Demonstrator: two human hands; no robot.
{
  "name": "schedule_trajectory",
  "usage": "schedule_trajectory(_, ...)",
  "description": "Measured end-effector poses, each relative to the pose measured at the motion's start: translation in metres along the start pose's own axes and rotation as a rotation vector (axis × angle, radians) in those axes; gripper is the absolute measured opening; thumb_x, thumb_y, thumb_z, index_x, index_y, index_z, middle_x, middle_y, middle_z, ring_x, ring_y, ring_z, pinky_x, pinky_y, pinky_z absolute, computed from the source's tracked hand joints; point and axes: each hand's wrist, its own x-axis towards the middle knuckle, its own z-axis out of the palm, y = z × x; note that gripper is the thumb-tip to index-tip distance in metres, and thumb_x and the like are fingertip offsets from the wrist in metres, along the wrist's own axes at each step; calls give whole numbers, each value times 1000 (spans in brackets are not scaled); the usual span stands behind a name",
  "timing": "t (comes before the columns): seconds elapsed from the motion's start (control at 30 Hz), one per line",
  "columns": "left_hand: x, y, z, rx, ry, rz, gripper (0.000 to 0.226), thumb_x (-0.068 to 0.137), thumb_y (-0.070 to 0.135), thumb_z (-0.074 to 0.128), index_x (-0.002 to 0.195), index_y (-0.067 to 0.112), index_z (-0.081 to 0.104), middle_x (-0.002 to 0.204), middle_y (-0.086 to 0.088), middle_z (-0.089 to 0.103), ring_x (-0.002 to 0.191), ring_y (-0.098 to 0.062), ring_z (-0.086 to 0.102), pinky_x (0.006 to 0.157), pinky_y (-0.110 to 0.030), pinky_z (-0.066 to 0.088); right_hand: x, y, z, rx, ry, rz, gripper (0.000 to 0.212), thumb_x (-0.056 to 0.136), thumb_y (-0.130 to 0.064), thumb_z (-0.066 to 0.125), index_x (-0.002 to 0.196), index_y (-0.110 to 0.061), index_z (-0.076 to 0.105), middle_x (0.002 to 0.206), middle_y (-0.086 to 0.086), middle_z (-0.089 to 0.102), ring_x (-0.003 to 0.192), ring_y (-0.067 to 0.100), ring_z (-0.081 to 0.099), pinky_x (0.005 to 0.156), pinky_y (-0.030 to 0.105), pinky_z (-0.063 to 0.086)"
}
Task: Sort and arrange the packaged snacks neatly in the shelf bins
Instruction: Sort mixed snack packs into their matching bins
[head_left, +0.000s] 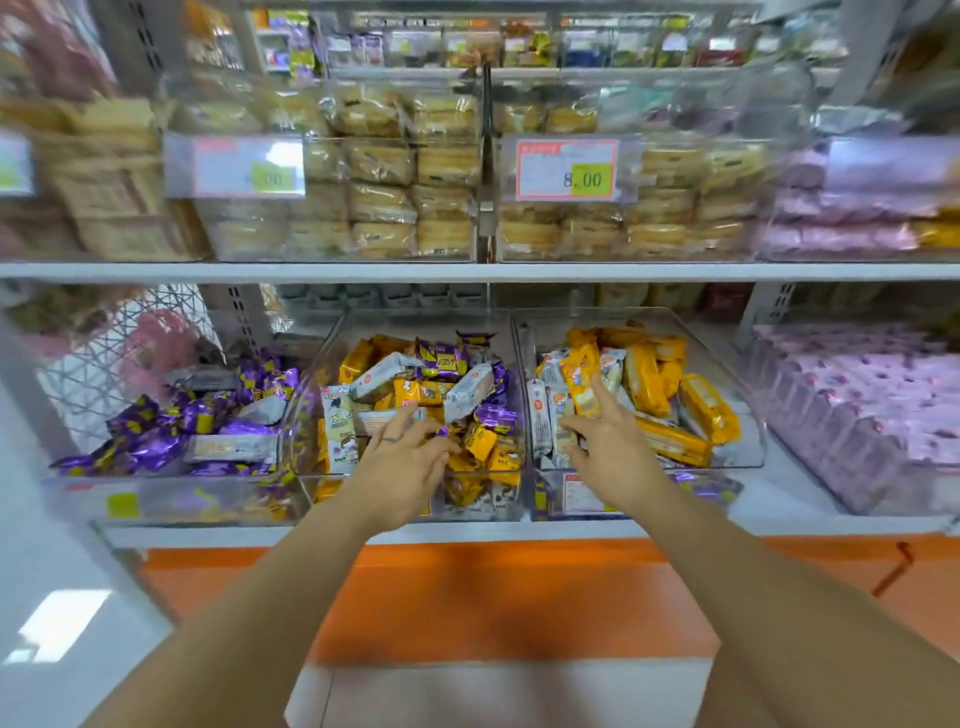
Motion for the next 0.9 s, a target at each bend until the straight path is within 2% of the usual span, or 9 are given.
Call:
schedule_trajectory(0.13,5,7,-6,-44,-67,-80,39,104,35,22,135,32,45,153,4,27,146,-21,-13,116,-45,1,3,3,-5,17,-36,17,50,94,-20,55,141,-25,40,159,5,-7,139,33,27,106,42,37)
schedule_trajectory(0.27,3,4,0,-44,-24,-91,54,97,45,8,133,33,47,151,4,31,146,-19,-11,116,-43,0,12,11,-15,141,-13,55,55,91,-7,59,140,-26,42,159,4,2,142,26,23,96,36,44)
schedule_trajectory(0.33,2,2,1,-37,6,-73,68,88,52,-1,131,34,48,149,5,32,146,-18,-11,116,-40,-1,19,15,-18,187,40,82,56,91,-14,61,141,-28,39,159,6,7,129,28,45,96,39,43)
schedule_trajectory(0.4,2,1,2,-44,22,-57,77,82,57,-6,130,34,49,148,7,34,146,-15,-11,116,-38,-1,27,14,-17,113,54,80,61,91,-30,61,144,-32,31,158,8,8,119,31,52,95,42,43)
schedule_trajectory(0.5,1,2,1,-53,34,-46,82,77,58,-9,129,33,50,146,8,37,146,-14,-10,116,-39,0,35,8,-7,-121,-7,70,79,84,-55,59,147,-39,15,159,4,-2,136,35,31,104,45,32)
schedule_trajectory(0.57,2,4,1,-55,46,-48,84,78,58,-8,130,31,51,145,7,38,146,-15,-9,116,-38,1,37,3,-4,-165,-22,80,88,78,-62,61,147,-41,10,159,1,-5,139,39,24,106,47,30)
schedule_trajectory(0.67,2,3,3,-71,64,-53,82,80,59,-4,128,27,55,142,3,42,147,-18,-4,116,-40,5,38,1,-5,-90,-54,103,92,76,-59,66,147,-41,10,159,0,-5,138,43,22,104,46,36)
schedule_trajectory(0.8,4,-6,10,-77,139,5,86,88,68,-4,119,23,63,133,-4,52,145,-27,16,116,-51,16,39,1,-6,-32,-36,96,96,78,-45,72,149,-38,7,158,2,1,134,41,31,95,43,45)
schedule_trajectory(0.9,6,-5,7,-130,152,-33,70,86,60,12,120,25,62,139,2,46,145,-23,14,118,-45,15,36,2,-4,77,20,99,91,77,-27,74,148,-33,17,156,4,10,133,39,30,97,42,42)
